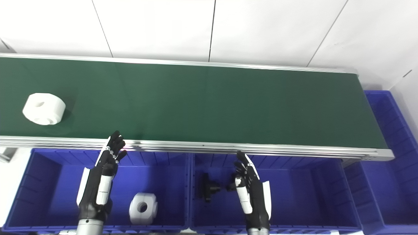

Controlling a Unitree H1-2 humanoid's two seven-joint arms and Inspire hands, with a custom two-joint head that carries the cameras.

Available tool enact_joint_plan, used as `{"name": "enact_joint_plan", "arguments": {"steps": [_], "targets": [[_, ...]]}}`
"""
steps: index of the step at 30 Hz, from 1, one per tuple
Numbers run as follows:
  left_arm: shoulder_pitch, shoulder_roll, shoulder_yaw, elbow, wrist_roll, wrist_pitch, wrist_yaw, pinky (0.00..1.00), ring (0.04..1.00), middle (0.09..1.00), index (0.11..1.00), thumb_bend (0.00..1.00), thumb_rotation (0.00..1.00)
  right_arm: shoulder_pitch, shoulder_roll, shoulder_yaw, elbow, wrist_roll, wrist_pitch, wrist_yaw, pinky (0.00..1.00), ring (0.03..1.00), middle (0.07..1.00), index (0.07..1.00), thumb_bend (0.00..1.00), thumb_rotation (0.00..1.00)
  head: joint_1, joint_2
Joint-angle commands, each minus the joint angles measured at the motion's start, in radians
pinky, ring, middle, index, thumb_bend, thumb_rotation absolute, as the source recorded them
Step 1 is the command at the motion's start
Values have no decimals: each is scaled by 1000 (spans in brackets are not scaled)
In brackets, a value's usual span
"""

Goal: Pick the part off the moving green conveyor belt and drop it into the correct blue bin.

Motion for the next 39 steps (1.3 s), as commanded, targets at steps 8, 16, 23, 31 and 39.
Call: {"name": "enact_joint_plan", "arguments": {"steps": [8,16,23,31,39], "targets": [[-5,-46,-35,56,58,-60,32,871,928,931,917,695,965,-15,-45,-18,20,59,-61,22,836,857,891,888,799,1000,169,-88],[-25,-82,-54,123,59,-100,43,815,895,899,871,645,828,-35,-71,-42,61,101,-61,41,897,885,909,926,714,1000,246,-141],[-48,-71,-65,166,145,-197,81,746,850,868,813,614,773,-53,-86,-53,89,111,-61,61,926,893,916,930,687,1000,271,-156],[-109,18,-33,19,302,-186,64,659,796,838,796,775,648,-55,-75,-54,80,101,-60,63,898,876,903,917,696,1000,264,-130],[-371,226,35,-63,469,-83,-43,660,788,821,790,981,565,-68,-53,-41,70,99,-61,65,850,849,883,902,726,1000,237,-93]]}}
